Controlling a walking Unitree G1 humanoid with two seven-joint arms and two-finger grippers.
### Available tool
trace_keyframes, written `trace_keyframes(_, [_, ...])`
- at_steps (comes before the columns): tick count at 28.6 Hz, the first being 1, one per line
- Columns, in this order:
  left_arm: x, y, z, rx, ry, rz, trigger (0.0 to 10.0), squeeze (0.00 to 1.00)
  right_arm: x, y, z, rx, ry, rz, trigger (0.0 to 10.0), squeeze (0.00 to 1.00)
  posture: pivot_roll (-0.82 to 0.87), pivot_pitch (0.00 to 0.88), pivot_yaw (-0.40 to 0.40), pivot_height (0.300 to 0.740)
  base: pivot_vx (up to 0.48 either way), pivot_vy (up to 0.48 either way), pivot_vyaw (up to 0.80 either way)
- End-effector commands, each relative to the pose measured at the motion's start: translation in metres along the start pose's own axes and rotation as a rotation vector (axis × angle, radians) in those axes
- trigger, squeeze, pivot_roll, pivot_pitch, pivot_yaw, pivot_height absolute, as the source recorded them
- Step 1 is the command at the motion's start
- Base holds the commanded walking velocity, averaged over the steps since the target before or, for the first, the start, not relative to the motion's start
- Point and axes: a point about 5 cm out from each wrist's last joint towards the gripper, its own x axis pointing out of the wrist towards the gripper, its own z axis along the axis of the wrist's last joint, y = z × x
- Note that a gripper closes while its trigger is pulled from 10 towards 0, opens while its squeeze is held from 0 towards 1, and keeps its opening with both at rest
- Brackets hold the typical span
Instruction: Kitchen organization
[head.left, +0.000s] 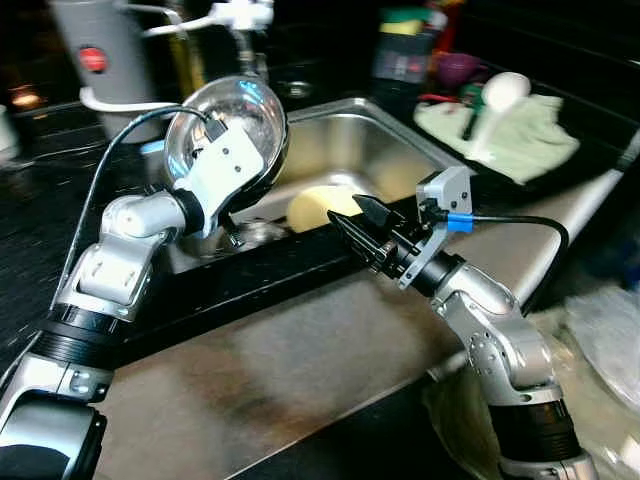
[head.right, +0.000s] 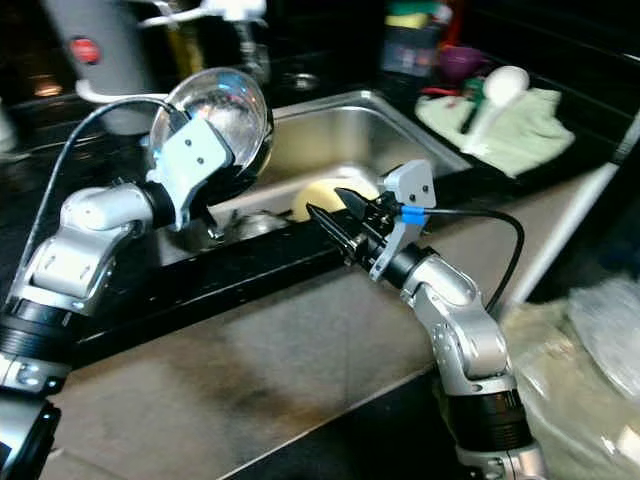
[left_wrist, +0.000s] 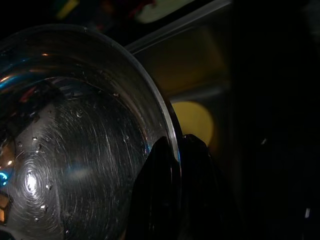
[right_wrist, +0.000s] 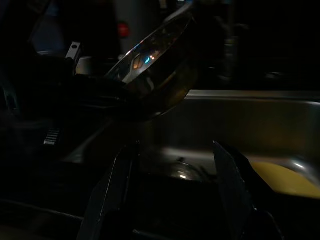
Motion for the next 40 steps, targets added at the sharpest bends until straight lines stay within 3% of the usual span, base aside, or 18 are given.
trace_keyframes(1, [0.002,0.001,0.002,0.033,-0.005,-0.02,10.0,0.0,0.0,0.0,-0.003,0.011,0.009,-0.008,10.0,0.0,-0.02,0.0,0.013,0.74,0.0,0.0,0.0])
trace_keyframes(12, [0.009,0.005,-0.034,0.047,0.136,-0.009,10.0,0.0,-0.001,0.001,-0.003,0.004,0.009,0.0,10.0,0.0,-0.02,0.001,0.021,0.74,0.0,0.0,0.0])
trace_keyframes(21, [0.022,-0.01,-0.055,-0.024,0.183,-0.066,10.0,0.0,-0.012,0.009,-0.01,-0.09,0.13,0.111,10.0,0.0,-0.04,0.01,0.032,0.74,0.0,0.0,0.0])
trace_keyframes(32, [0.037,-0.026,-0.055,-0.036,0.151,-0.164,10.0,0.0,-0.027,0.003,-0.009,-0.134,0.191,0.124,10.0,0.0,-0.06,0.02,0.048,0.74,0.0,0.0,0.0])
trace_keyframes(40, [0.043,-0.022,-0.042,-0.028,0.057,-0.159,10.0,0.0,-0.028,0.005,-0.009,-0.129,0.193,0.121,10.0,0.0,-0.06,0.026,0.05,0.74,0.0,0.0,0.0])
